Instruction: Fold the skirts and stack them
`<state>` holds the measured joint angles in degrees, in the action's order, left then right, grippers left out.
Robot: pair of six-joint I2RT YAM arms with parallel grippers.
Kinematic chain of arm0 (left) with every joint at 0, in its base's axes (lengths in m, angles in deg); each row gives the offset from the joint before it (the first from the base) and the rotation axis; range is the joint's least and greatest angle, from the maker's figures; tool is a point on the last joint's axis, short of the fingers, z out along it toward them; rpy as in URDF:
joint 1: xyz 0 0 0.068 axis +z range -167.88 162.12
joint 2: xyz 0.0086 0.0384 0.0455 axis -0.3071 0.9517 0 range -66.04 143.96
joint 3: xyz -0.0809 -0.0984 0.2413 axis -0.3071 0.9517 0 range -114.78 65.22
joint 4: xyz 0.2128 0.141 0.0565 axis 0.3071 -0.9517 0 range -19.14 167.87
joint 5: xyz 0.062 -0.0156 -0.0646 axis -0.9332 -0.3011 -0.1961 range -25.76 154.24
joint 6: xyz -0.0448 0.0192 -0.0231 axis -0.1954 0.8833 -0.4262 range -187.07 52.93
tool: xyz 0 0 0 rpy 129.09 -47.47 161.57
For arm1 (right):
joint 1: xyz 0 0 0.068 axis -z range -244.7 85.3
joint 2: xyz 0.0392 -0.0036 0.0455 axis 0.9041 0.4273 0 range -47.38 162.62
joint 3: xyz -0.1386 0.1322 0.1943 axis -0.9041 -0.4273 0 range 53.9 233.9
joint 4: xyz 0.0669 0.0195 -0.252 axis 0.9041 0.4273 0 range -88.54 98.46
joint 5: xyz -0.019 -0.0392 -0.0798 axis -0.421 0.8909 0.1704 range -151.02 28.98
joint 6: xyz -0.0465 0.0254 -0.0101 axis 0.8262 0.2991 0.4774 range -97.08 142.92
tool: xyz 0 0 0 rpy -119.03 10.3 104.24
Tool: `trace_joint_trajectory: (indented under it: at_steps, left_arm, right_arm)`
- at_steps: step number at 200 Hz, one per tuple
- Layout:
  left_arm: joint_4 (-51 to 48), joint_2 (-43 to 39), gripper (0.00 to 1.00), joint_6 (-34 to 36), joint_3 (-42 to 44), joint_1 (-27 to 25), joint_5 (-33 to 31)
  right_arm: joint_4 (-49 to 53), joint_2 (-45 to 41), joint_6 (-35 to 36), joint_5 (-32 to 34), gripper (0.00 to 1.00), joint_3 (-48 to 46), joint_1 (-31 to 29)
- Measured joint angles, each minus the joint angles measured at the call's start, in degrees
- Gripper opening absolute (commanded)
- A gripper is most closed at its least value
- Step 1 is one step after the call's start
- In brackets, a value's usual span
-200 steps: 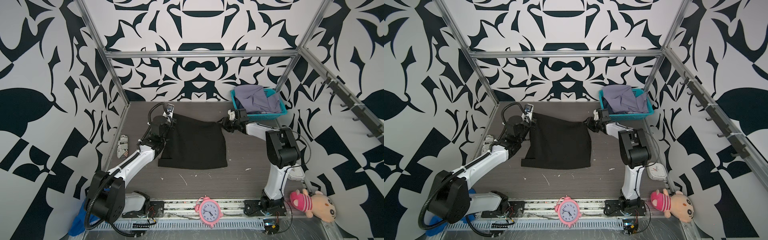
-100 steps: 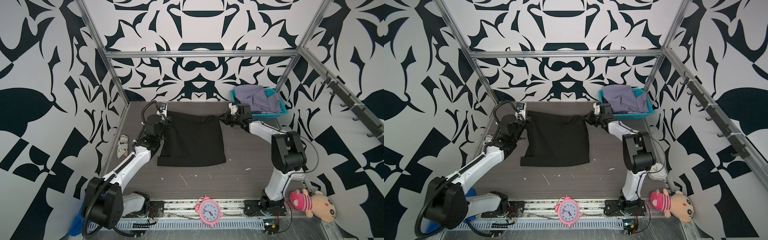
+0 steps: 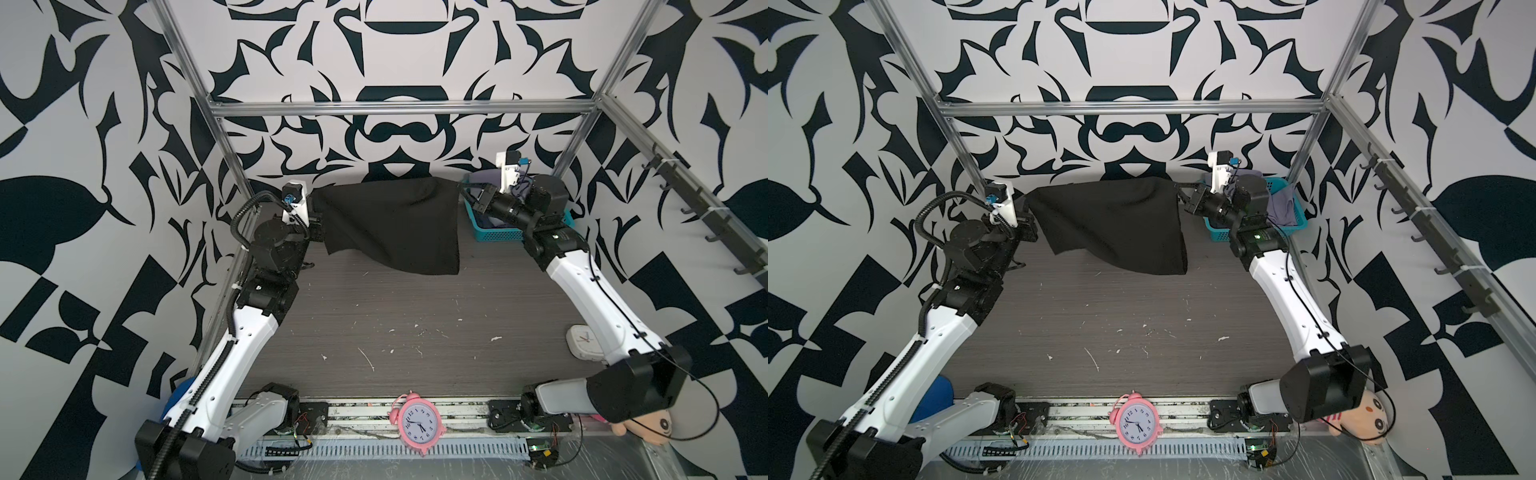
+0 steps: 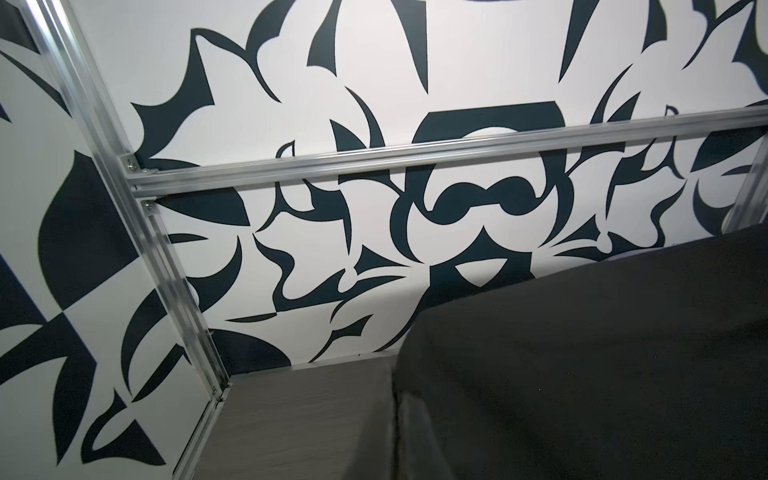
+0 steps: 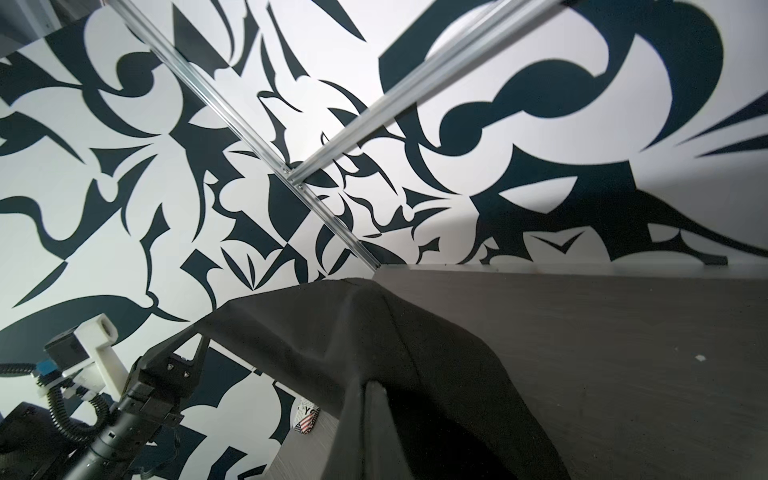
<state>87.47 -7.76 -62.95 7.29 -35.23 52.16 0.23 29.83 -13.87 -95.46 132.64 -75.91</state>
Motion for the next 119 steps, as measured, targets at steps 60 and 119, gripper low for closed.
trace_joint_trajectory:
  at_steps: [60, 119]
  left_arm:
    - [-5.49, -10.25, 0.00, -0.13, 3.52, 0.04, 5.99]
    - [-6.73, -16.74, 0.00, -1.73, 8.02, 0.09, 7.39]
  right_arm:
    - [2.95, -10.67, 3.41, 0.13, 0.00, -8.20, -0.02]
    - [7.65, -15.10, 5.31, 0.68, 0.00, -12.44, -0.09]
